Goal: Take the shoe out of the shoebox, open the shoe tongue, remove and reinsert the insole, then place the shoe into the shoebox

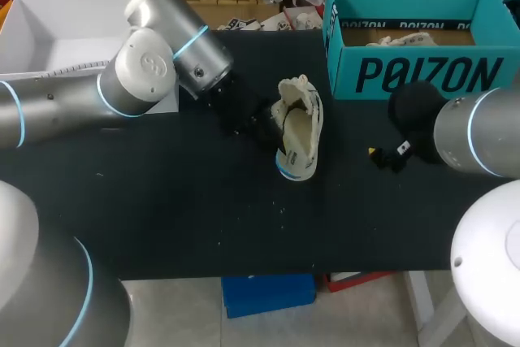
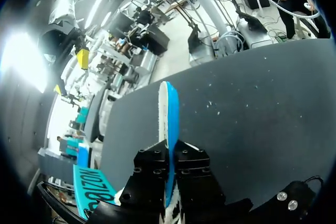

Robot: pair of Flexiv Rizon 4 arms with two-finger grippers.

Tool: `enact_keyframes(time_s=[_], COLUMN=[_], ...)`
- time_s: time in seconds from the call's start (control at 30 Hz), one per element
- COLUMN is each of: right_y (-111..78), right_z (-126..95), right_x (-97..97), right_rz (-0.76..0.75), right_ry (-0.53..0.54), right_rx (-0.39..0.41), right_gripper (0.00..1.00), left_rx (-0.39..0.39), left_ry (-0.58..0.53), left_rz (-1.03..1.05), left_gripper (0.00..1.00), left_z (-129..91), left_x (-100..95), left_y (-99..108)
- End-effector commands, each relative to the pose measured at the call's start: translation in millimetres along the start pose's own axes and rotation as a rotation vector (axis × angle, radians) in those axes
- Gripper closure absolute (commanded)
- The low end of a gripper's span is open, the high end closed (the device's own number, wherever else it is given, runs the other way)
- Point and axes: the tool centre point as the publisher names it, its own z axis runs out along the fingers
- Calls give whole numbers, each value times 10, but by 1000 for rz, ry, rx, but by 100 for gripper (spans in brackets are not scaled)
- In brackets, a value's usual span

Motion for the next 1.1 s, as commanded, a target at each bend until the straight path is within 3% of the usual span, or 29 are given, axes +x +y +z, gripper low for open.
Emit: enact_keyframes(time_s=[0.03, 0.5, 1.1], right_y=[-8, -8, -8], right_z=[8, 8, 8], right_x=[5, 5, 5], right_rz=[1, 1, 1], right_ry=[0, 0, 0], right_rx=[-3, -3, -3], right_gripper=[0, 0, 0], left_rx=[-5, -27, -107], left_ry=[-6, 2, 5], left_rz=[-1, 9, -55], left_gripper=[100, 100, 100], left_z=[51, 128, 37], left_x=[-4, -182, -88], left_y=[66, 314, 601])
